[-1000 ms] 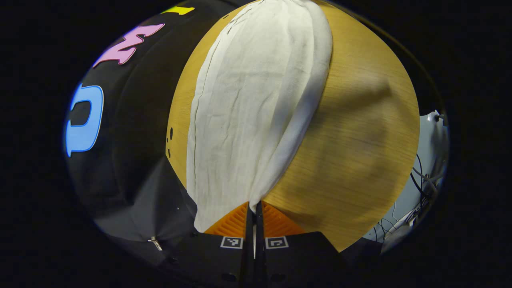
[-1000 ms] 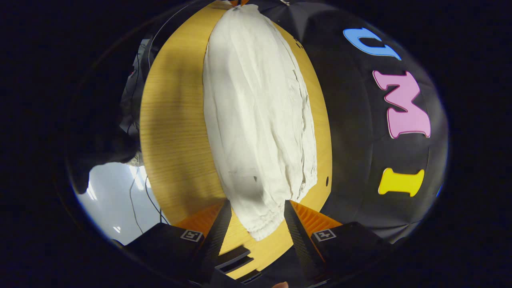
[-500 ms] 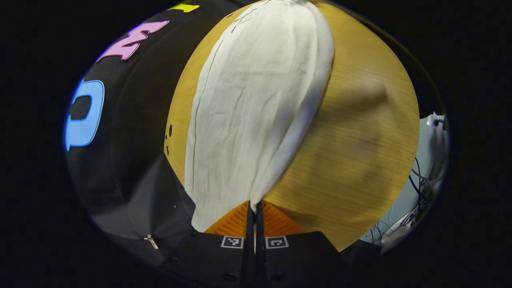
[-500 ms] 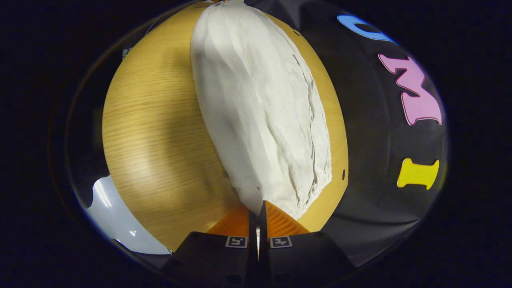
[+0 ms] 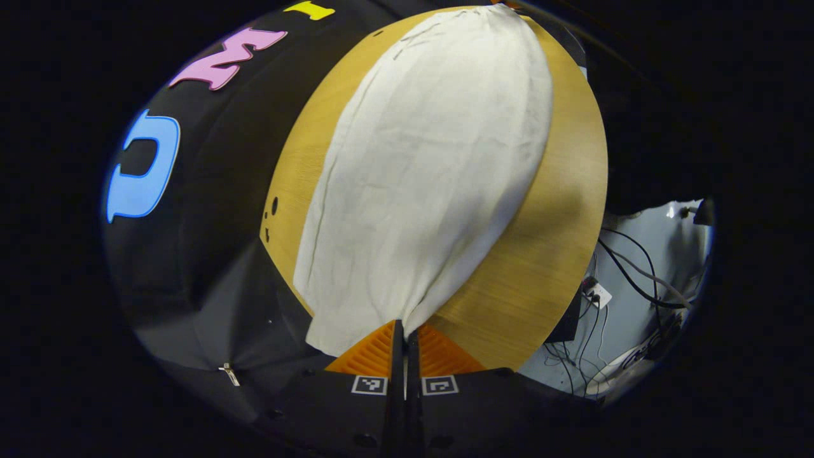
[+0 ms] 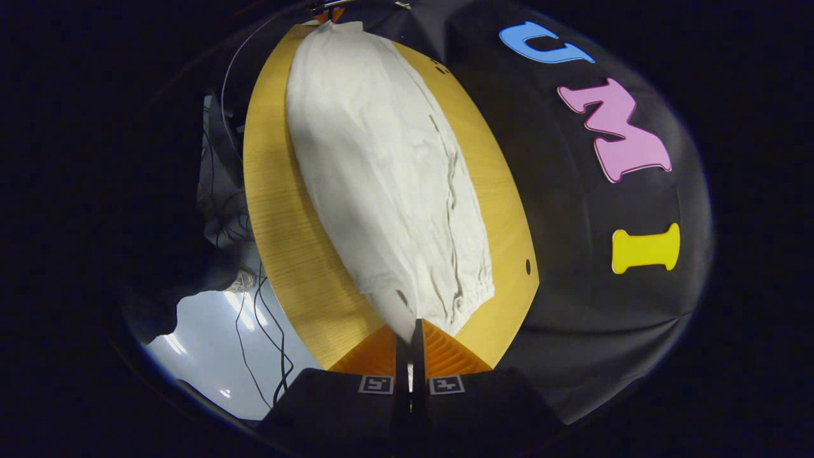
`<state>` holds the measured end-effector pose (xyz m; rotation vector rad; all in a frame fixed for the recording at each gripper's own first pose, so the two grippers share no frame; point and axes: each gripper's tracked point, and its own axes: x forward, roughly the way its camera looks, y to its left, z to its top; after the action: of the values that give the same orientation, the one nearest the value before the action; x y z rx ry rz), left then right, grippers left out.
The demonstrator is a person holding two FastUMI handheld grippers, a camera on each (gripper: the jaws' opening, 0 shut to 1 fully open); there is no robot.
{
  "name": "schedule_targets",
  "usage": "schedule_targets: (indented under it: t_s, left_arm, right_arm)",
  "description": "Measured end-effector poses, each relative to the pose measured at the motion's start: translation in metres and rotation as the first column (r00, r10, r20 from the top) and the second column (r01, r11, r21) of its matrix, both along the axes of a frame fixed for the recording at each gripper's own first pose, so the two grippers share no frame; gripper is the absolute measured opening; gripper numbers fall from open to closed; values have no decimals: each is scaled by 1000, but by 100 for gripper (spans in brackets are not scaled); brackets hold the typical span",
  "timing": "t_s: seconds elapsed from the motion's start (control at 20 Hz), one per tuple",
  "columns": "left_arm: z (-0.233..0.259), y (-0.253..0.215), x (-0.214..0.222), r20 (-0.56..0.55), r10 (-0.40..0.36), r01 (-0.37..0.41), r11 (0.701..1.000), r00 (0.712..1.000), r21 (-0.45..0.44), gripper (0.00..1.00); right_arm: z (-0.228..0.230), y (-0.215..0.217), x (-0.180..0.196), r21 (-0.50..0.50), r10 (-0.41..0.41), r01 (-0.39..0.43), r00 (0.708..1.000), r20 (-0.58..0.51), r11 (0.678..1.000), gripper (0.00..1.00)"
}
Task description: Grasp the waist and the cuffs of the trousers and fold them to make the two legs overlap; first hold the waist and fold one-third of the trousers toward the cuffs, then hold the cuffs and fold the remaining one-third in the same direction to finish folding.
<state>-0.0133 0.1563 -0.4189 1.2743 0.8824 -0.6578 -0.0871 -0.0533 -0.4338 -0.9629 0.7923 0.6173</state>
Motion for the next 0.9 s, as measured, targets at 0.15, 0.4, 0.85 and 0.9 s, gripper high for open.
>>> schedule_targets:
  t_s: [0.15, 0.4, 0.85, 0.9]
  left_arm:
    - [29, -9, 20, 68, 56, -53, 997, 996, -49, 5]
    - [60, -15, 73, 127, 157, -147, 985, 979, -91, 5]
    - [32, -29, 163, 100, 117, -114, 993, 988, -39, 5]
    - [26, -31, 167, 86, 114, -112, 993, 990, -31, 5]
  right_arm:
    - [29, -8, 35, 43, -74, 71, 994, 77, 997, 5]
    - [53, -16, 84, 104, -194, 181, 971, 141, 978, 5]
    - [21, -19, 170, 81, -175, 166, 976, 127, 983, 6]
    - [13, -18, 176, 77, -171, 162, 979, 114, 984, 6]
